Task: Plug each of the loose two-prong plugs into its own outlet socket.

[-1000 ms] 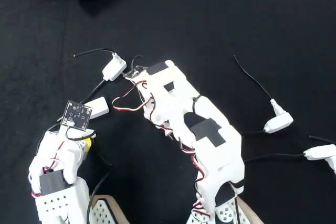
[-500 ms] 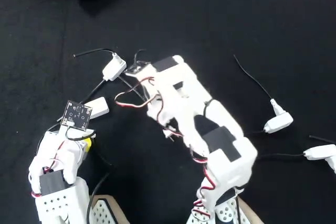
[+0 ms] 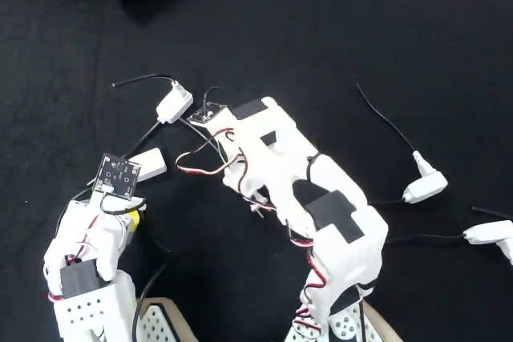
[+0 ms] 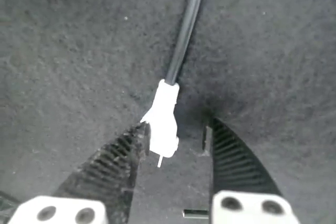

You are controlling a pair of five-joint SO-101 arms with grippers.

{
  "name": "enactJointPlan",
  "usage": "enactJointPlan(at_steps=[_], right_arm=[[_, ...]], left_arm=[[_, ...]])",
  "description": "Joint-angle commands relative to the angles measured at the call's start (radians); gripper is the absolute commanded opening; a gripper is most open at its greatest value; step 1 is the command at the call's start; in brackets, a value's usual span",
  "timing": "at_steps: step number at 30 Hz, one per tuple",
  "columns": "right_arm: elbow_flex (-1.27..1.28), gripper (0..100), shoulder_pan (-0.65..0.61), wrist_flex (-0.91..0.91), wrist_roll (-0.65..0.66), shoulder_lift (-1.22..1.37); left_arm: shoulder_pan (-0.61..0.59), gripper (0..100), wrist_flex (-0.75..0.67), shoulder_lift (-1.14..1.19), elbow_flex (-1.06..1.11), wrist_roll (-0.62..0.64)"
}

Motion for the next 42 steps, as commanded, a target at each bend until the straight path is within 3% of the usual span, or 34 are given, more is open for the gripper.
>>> enactJointPlan(at_steps=[1, 7, 11, 16, 25, 33, 42], right_arm=[[0.027, 16.9, -0.031, -0.035, 0.0, 0.022], [0.081, 17.2, -0.118, -0.064, -0.072, 0.022], [0.081, 16.5, -0.11, -0.064, -0.078, 0.019], [0.05, 0.8, -0.078, -0.031, -0.08, 0.016], [-0.122, 29.8, -0.072, 0.15, -0.031, 0.016], [-0.094, 20.9, -0.025, 0.226, 0.008, -0.16], [0.303, 19.4, -0.012, -0.167, 0.025, -0.274]], left_arm=[[-0.007, 25, 0.003, -0.009, 0.018, -0.011], [-0.007, 25, 0.002, -0.009, 0.018, -0.011], [-0.007, 25, 0.002, -0.009, 0.018, -0.011], [-0.007, 25, 0.002, -0.009, 0.018, -0.011], [-0.007, 25, 0.002, -0.009, 0.018, -0.011], [-0.007, 25, 0.002, -0.009, 0.018, -0.011], [-0.007, 25, 0.003, -0.009, 0.018, -0.011]])
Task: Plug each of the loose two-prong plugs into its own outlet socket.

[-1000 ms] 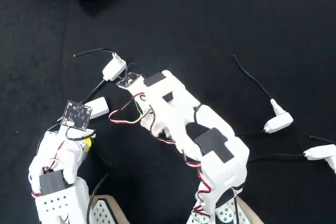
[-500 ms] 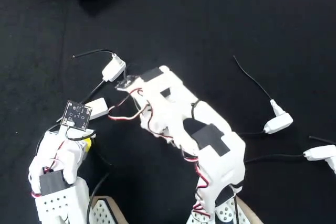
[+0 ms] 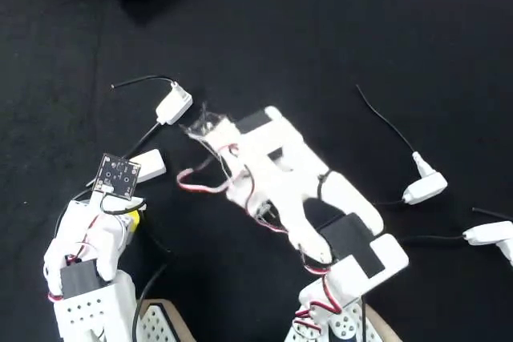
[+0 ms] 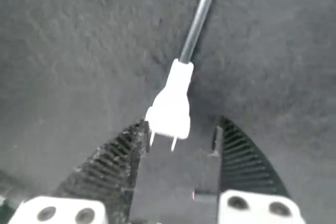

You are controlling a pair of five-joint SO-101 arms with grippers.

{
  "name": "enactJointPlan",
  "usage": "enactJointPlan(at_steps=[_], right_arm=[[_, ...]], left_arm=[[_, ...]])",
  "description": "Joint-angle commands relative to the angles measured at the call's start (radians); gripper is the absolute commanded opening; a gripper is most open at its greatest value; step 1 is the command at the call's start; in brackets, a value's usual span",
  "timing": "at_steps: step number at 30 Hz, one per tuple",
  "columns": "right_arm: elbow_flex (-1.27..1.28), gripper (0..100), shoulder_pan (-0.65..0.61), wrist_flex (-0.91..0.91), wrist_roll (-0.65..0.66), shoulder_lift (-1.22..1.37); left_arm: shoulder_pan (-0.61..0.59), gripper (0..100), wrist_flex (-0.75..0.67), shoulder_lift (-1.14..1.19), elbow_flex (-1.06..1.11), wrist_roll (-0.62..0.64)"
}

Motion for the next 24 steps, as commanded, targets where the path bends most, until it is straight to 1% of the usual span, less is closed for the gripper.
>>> enactJointPlan(at_steps=[1, 7, 13, 15, 18, 19, 24], right_arm=[[0.061, 19.4, 0.028, -0.117, 0.005, -0.031], [0.051, 19.1, 0.074, -0.152, 0.012, 0.012], [0.051, 18.9, 0.032, -0.158, 0.012, -0.021], [0.047, 14.6, 0.023, -0.158, 0.011, -0.021], [0.033, 1.1, 0.025, -0.15, 0.005, -0.021], [0.031, 1.8, 0.026, -0.149, 0.005, -0.025], [-0.022, 14.9, 0.02, -0.069, 0.014, -0.028]], left_arm=[[-0.007, 25, 0.005, -0.009, 0.018, -0.011], [-0.007, 25, 0.005, -0.009, 0.018, -0.011], [-0.007, 25, 0.005, -0.009, 0.018, -0.011], [-0.005, 25, 0.005, -0.009, 0.018, -0.011], [-0.005, 25, 0.005, -0.009, 0.018, -0.011], [-0.005, 25, 0.005, -0.009, 0.018, -0.011], [-0.005, 25, 0.005, -0.009, 0.018, -0.011]])
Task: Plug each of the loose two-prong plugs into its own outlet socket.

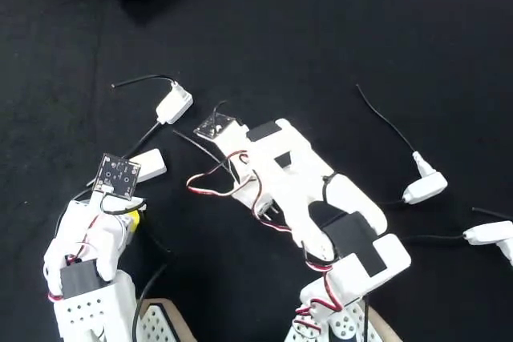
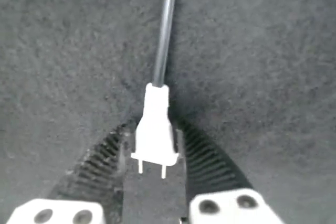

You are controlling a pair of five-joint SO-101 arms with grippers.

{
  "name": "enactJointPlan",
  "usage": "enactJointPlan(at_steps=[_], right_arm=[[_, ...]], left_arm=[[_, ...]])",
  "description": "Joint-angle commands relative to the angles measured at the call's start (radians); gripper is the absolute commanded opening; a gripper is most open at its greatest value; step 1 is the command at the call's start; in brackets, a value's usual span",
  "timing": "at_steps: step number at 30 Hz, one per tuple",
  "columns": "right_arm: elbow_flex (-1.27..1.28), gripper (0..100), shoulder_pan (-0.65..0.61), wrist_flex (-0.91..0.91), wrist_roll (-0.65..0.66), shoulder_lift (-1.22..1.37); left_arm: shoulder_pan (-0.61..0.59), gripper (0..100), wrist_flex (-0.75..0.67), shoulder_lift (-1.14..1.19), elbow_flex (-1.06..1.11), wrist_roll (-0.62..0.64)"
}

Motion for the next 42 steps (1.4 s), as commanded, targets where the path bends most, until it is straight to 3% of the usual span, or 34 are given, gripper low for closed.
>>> enactJointPlan(at_steps=[1, 6, 12, 22, 29, 42], right_arm=[[-0.087, 17.9, -0.015, 0.06, 0.012, -0.033], [-0.151, 27.5, -0.015, 0.124, 0.049, -0.033], [-0.176, 27.5, -0.005, 0.144, 0.051, -0.033], [-0.033, 27.5, 0.06, -0.031, 0.158, -0.024], [0.033, 27.5, 0.032, -0.052, 0.15, -0.024], [0.074, 27.4, -0.041, -0.051, 0.012, -0.024]], left_arm=[[-0.005, 25, 0.005, -0.009, 0.018, -0.011], [-0.005, 25, 0.003, -0.009, 0.018, -0.011], [-0.005, 26, 0.003, -0.009, 0.018, -0.011], [-0.004, 25, 0.003, -0.009, 0.018, -0.011], [-0.004, 25, 0.003, -0.009, 0.018, -0.011], [-0.005, 25, 0.003, -0.009, 0.018, -0.011]])
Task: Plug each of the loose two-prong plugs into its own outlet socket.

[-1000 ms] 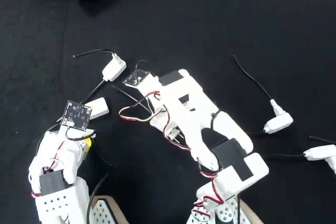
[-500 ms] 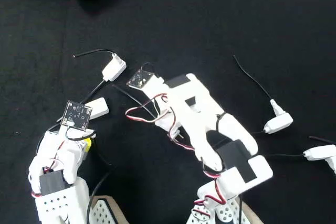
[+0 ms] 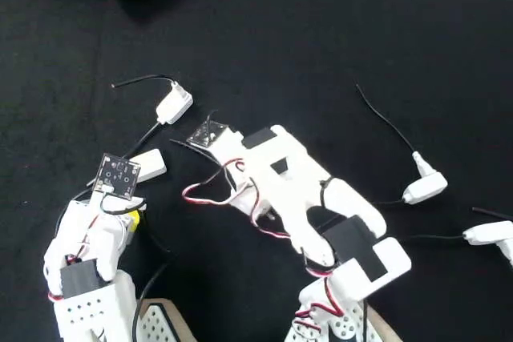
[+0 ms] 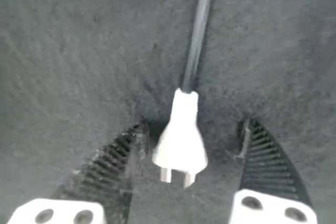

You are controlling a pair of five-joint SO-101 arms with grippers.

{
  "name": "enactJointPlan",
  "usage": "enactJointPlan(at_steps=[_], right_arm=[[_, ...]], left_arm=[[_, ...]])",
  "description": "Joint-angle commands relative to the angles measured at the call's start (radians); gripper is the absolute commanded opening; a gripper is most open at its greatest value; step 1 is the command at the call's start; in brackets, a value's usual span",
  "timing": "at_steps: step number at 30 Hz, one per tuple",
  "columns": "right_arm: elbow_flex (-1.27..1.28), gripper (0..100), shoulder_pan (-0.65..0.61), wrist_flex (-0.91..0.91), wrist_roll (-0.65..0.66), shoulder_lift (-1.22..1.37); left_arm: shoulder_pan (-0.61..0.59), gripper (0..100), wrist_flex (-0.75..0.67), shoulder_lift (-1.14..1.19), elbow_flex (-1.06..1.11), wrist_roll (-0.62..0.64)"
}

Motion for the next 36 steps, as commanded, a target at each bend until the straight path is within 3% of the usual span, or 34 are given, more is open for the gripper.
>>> enactJointPlan(at_steps=[1, 7, 13, 19, 27, 32, 36], right_arm=[[0.021, 26.3, -0.005, -0.002, -0.017, -0.008], [0.004, 0.8, -0.002, 0.0, -0.038, -0.016], [-0.125, 7.9, 0.0, 0.138, -0.021, -0.016], [-0.216, 28.5, 0.0, 0.245, 0.021, -0.018], [-0.165, 28.6, 0.084, 0.232, 0.092, -0.102], [0.024, 28.6, 0.04, 0.017, 0.068, -0.108], [0.062, 26.1, 0.032, -0.014, 0.066, -0.096]], left_arm=[[-0.005, 25, 0.003, -0.009, 0.018, -0.011], [-0.007, 25, 0.003, -0.009, 0.018, -0.011], [-0.007, 25, 0.003, -0.009, 0.018, -0.009], [-0.007, 25, 0.003, -0.009, 0.018, -0.009], [-0.007, 25, 0.003, -0.009, 0.018, -0.009], [-0.007, 25, 0.002, -0.009, 0.018, -0.009], [-0.007, 25, 0.003, -0.009, 0.018, -0.009]])
